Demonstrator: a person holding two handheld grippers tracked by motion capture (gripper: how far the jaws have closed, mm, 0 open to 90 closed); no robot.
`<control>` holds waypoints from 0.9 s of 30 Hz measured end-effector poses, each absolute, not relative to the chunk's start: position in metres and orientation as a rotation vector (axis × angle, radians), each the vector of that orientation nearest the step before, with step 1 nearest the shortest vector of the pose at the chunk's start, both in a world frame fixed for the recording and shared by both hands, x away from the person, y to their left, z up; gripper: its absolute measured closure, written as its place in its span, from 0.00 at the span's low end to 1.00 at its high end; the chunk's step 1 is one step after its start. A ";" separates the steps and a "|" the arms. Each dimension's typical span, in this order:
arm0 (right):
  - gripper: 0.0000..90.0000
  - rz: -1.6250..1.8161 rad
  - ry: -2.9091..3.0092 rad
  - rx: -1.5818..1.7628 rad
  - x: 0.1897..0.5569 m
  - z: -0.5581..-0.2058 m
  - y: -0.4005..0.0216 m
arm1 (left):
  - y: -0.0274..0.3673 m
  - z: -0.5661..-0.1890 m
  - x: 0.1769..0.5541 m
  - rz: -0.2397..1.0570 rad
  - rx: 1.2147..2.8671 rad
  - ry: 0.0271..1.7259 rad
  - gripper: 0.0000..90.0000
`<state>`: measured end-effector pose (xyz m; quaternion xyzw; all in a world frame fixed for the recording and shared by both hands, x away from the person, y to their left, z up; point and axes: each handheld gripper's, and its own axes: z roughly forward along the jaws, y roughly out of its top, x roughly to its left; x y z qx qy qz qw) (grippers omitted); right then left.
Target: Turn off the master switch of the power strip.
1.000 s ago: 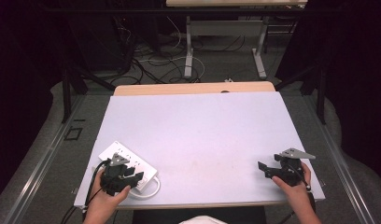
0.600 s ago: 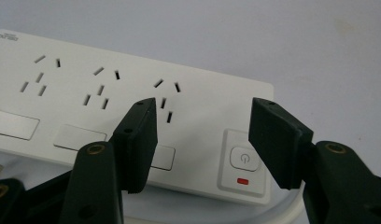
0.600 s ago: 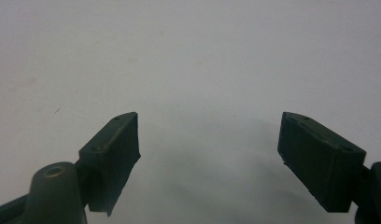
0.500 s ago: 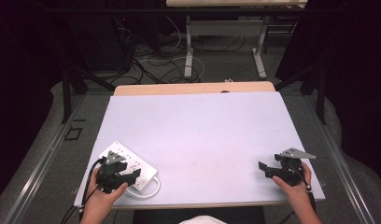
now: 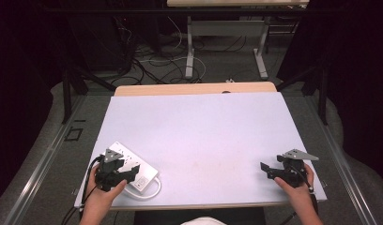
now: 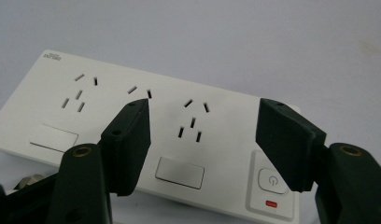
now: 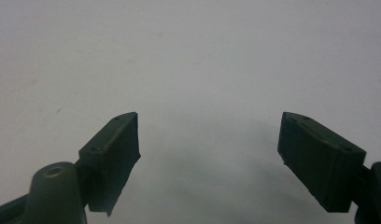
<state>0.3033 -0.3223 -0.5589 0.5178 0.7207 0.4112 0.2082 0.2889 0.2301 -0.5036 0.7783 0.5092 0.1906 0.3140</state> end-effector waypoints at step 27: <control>0.22 1.149 2.001 1.431 0.303 -0.557 -0.323 | 0.239 -0.494 0.312 0.429 1.975 1.359 0.00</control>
